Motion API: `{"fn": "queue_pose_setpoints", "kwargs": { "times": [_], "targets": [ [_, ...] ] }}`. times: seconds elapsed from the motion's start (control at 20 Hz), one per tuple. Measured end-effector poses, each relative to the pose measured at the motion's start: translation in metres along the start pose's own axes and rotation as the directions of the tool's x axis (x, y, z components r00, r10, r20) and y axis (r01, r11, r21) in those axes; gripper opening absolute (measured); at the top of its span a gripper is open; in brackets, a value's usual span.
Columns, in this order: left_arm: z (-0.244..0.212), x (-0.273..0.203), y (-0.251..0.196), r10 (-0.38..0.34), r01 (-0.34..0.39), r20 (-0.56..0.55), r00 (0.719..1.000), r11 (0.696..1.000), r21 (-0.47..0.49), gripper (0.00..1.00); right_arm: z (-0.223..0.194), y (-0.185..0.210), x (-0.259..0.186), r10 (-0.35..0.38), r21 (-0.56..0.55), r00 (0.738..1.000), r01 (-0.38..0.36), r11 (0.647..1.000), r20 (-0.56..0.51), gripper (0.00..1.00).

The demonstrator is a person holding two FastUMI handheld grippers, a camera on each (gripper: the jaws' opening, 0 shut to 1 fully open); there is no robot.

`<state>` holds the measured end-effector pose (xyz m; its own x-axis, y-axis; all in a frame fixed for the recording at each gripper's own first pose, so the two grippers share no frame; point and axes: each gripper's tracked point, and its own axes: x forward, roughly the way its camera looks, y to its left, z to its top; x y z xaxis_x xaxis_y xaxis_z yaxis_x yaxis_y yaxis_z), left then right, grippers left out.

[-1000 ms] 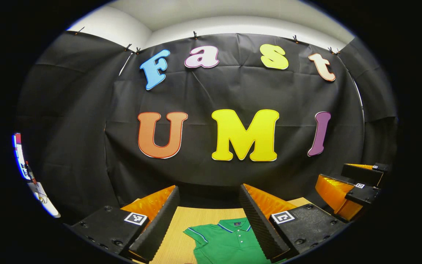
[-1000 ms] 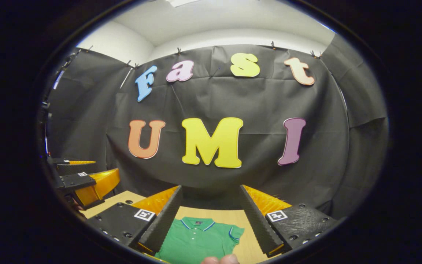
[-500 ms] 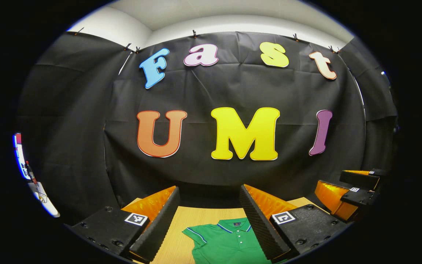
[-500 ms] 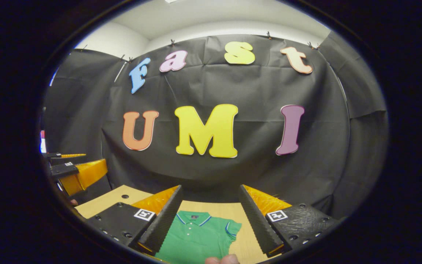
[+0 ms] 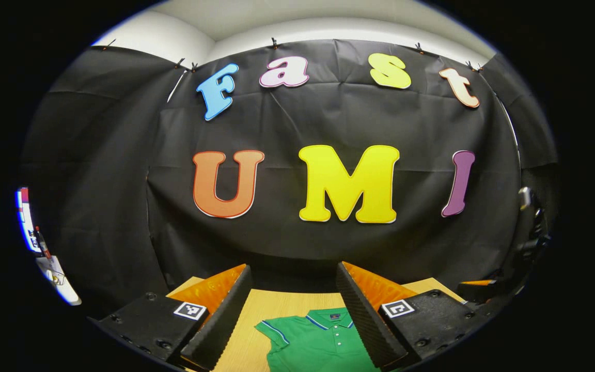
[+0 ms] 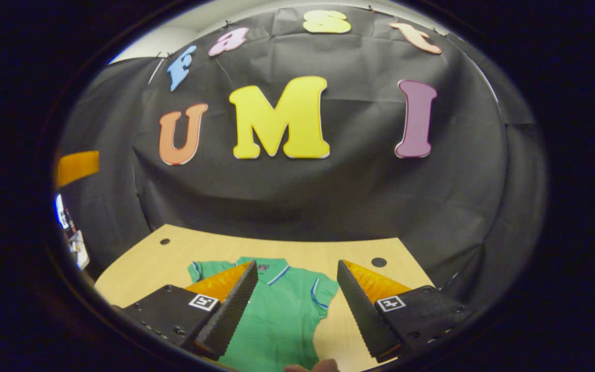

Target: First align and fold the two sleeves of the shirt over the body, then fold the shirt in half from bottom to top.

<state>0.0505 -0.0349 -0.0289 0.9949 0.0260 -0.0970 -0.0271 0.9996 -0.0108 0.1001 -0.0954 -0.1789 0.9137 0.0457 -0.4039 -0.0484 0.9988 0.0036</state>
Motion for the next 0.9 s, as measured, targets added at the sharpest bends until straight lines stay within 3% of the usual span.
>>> {"fn": "queue_pose_setpoints", "kwargs": {
  "times": [0.2, 0.5, 0.65, 0.75, 0.9],
  "targets": [
    [-0.009, 0.005, -0.001, 0.016, -0.016, -0.03, 0.999, 1.0, 0.0, 1.0, -0.057, -0.018, 0.057, 0.012, -0.026, 0.989, -0.016, 1.0, -0.148, 0.96],
    [-0.018, 0.023, 0.002, 0.044, -0.043, -0.056, 0.997, 0.999, 0.022, 1.0, -0.109, -0.044, 0.127, -0.004, -0.065, 0.964, -0.014, 0.998, -0.266, 0.96],
    [-0.023, 0.03, 0.0, 0.051, -0.049, -0.071, 0.996, 0.998, 0.027, 1.0, -0.137, -0.046, 0.148, 0.018, -0.082, 0.944, -0.047, 0.995, -0.328, 0.96],
    [-0.025, 0.034, -0.003, 0.046, -0.044, -0.079, 0.996, 0.999, 0.023, 1.0, -0.152, -0.048, 0.157, 0.024, -0.091, 0.932, -0.061, 0.994, -0.363, 0.93],
    [-0.028, 0.038, -0.01, 0.039, -0.037, -0.09, 0.995, 0.999, 0.024, 1.0, -0.168, -0.048, 0.164, 0.044, -0.055, 0.91, -0.073, 0.996, -0.411, 0.67]
  ]
}}
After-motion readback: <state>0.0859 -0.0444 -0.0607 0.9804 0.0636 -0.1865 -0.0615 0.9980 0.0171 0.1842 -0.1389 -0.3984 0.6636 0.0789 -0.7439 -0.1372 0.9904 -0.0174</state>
